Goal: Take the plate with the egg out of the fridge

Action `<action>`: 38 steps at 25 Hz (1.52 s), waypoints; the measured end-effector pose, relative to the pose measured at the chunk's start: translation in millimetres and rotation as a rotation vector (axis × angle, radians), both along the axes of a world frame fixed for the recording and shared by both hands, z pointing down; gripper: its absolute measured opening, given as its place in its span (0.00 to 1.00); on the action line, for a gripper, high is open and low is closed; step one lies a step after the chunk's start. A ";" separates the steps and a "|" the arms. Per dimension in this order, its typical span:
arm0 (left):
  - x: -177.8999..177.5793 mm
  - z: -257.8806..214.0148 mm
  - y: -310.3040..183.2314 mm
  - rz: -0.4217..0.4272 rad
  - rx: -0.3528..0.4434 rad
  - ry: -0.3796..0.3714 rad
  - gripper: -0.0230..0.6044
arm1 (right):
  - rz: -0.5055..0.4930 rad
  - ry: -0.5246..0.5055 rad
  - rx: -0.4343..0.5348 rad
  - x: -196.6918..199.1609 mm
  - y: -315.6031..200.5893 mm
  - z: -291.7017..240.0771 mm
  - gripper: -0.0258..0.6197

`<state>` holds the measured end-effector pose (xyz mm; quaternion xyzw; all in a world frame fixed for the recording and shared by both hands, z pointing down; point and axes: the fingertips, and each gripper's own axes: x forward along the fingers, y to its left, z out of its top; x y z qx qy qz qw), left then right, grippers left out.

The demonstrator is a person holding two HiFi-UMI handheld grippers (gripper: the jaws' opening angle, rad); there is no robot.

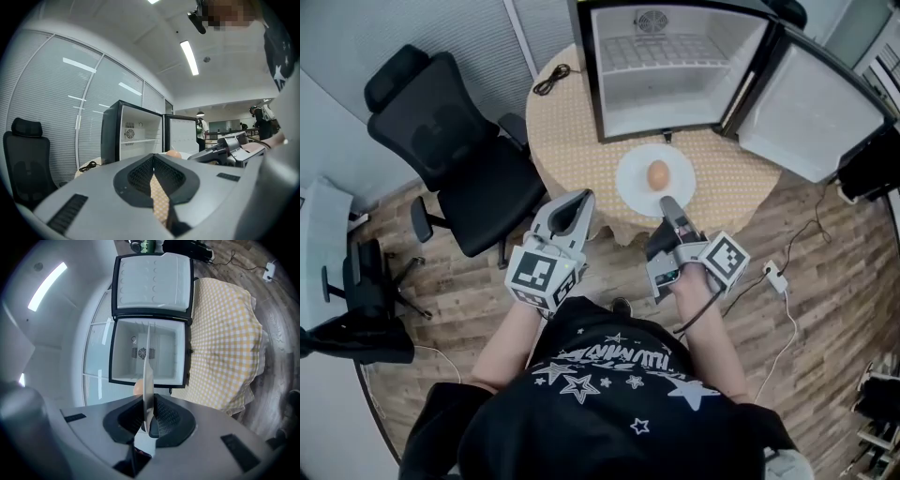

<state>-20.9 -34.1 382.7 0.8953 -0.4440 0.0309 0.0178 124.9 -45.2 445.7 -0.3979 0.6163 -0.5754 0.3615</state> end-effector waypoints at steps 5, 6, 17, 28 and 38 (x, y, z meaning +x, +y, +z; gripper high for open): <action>-10.8 -2.4 6.5 0.065 -0.008 -0.006 0.05 | 0.089 0.004 -0.021 -2.6 12.7 -0.3 0.12; -15.8 -4.3 10.4 0.077 -0.005 -0.008 0.05 | 0.100 0.007 -0.020 -6.0 17.2 -1.5 0.12; -47.5 -0.8 41.0 0.155 -0.031 0.014 0.05 | 0.183 0.009 -0.045 -36.8 57.8 -0.5 0.12; -88.1 -5.7 98.1 0.261 -0.008 0.039 0.05 | 0.260 0.029 -0.032 -89.6 135.8 -5.2 0.12; -109.2 6.1 147.1 0.346 -0.038 0.057 0.05 | 0.321 0.028 -0.051 -124.4 203.3 1.8 0.12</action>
